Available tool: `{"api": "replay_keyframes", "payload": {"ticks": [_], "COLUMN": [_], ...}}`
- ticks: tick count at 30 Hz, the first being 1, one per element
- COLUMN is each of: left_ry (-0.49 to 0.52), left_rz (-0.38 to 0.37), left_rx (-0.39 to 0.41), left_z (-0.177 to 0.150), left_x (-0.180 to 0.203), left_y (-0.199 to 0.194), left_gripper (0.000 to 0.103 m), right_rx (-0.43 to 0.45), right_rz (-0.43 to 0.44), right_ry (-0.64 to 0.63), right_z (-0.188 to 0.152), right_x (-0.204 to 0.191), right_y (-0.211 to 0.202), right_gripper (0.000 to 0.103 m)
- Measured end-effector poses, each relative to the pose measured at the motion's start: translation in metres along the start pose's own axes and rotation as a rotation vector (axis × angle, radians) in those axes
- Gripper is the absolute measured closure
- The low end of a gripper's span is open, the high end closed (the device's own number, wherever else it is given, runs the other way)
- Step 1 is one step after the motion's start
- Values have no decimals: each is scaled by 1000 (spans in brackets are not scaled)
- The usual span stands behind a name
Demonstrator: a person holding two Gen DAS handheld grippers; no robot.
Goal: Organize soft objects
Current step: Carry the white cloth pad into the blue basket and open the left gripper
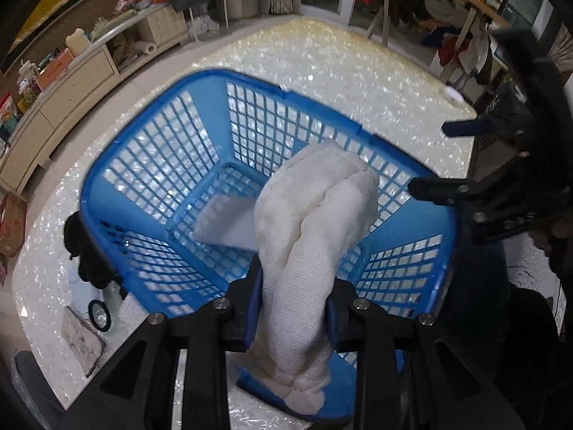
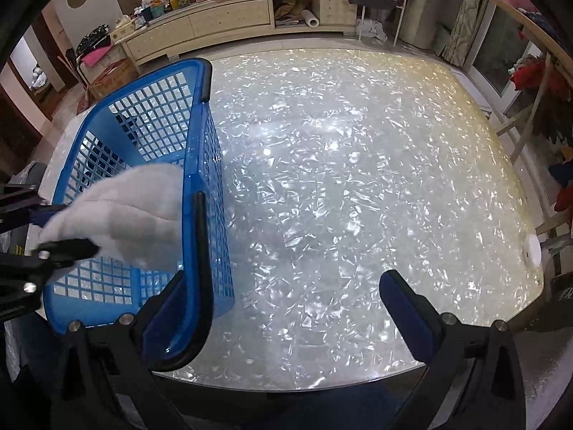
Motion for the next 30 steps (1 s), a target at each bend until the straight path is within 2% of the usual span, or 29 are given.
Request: {"api": "replay_keyframes", "payload": {"ticks": [9, 19, 26, 30], "left_ry": [67, 94, 130, 135], "left_rz": [-22, -8, 7, 12], "left_rx": [-114, -137, -104, -79], "left_z": [3, 7, 8, 7], "left_x": [10, 6, 14, 13], "left_y": [38, 57, 53, 45], "left_gripper": [76, 74, 47, 41], "right_rx": [8, -14, -26, -31], "right_rz": [-3, 17, 24, 32], "right_ry": [-29, -12, 7, 12], "right_z": [4, 0, -3, -7], "right_x": [0, 1, 4, -1], "right_y": [4, 18, 24, 25], "right_gripper": [0, 0, 0, 0]}}
Point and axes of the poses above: each gripper's, at about its wrist camera, not at the fingertips, and y roughly the way its jaws point, x to its right, z to its top, the point moved 8 cm from there along y, roughly the way its jaws point, and after that the axes turned 12 degrees about z, right-handed, at the moved point
